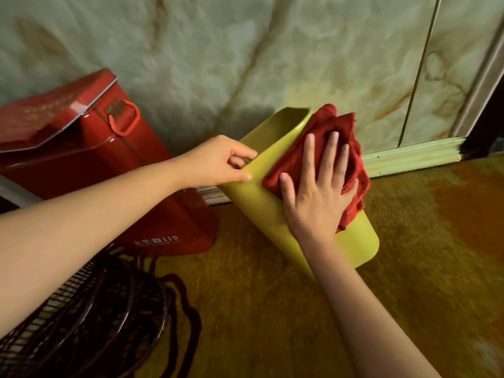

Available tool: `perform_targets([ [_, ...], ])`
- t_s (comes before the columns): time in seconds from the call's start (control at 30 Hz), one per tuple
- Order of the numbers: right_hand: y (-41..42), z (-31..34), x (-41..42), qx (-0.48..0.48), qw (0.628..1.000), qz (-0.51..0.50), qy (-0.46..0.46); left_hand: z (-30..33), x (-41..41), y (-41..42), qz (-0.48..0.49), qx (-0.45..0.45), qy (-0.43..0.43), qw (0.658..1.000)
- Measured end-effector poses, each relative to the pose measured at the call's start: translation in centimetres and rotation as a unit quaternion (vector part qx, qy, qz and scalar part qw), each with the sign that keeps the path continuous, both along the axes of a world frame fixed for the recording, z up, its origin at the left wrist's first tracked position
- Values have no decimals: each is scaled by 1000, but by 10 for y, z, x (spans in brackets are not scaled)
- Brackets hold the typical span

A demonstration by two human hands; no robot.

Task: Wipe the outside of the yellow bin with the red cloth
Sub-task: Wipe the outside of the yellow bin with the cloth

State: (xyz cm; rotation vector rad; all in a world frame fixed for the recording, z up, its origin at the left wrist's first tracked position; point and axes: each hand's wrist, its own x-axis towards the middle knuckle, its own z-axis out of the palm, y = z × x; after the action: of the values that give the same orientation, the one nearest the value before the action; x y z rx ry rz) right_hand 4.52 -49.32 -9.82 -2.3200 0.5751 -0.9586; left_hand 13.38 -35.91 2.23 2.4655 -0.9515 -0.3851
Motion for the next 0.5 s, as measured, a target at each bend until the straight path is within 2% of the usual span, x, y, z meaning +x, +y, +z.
perform_targets([
  [0.17,-4,-41,-6,-56,998,21,12,0,-5,1,-5,-20,31,999],
  [0.2,-11,-57,-15,-25,999,6,22,0,-7,-3,-3,-28,30,999],
  [0.27,-24,-84,-32,115,991,-50,41,-2,-6,-16,7,-34,17,999],
  [0.33,-31,-98,-42,281,952,-113,40,-2,-7,-29,14,-11,1,1000],
  [0.37,-29,-98,-42,332,933,-133,33,-2,-7,-34,16,-5,0,1000],
  [0.43,-20,-81,-35,357,923,-142,19,0,-9,-45,15,-17,25,999],
  [0.5,-5,-54,-21,284,954,-97,-11,1,-13,-58,1,-34,47,998],
])
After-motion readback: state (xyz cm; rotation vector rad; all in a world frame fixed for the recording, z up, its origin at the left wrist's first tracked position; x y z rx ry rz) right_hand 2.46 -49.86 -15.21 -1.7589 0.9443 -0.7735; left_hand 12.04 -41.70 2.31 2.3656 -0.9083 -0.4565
